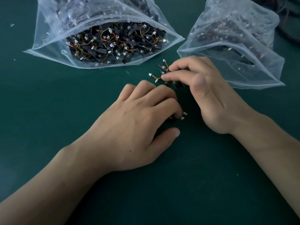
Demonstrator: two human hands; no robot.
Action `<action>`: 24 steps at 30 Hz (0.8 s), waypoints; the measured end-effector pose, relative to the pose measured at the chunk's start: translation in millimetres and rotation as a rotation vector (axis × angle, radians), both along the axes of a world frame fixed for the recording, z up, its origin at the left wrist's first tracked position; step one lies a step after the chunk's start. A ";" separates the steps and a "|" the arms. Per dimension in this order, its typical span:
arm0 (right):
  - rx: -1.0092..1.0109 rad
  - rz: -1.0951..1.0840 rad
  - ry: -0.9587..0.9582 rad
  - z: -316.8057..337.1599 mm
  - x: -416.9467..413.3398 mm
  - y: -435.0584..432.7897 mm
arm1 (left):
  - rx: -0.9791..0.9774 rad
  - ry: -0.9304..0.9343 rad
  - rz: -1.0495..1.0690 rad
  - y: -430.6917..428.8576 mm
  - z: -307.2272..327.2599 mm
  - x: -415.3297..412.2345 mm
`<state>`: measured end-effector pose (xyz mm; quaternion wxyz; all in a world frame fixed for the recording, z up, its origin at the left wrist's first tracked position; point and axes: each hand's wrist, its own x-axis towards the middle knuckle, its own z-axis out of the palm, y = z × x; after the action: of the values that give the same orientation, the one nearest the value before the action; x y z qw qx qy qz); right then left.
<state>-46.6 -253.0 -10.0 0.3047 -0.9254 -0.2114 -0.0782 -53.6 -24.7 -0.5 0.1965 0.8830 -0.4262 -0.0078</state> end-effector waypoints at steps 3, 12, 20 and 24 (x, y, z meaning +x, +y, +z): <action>0.043 -0.003 0.005 -1.9 0.7 -0.6 | -0.028 -0.009 0.018 0.8 0.5 0.0; 0.046 -0.003 -0.003 -2.4 0.3 -1.1 | -0.049 -0.044 0.066 0.6 -0.4 -0.2; -0.051 0.025 -0.045 3.2 -3.5 2.6 | -0.187 0.023 0.356 -0.5 -2.6 3.9; -0.071 0.108 -0.029 7.7 -6.4 4.8 | -0.394 -0.001 0.483 9.5 7.1 10.8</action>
<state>-53.1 -248.1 -2.3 0.2726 -0.9216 -0.2680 -0.0674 -42.8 -15.1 6.6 0.3598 0.9037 -0.1975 0.1221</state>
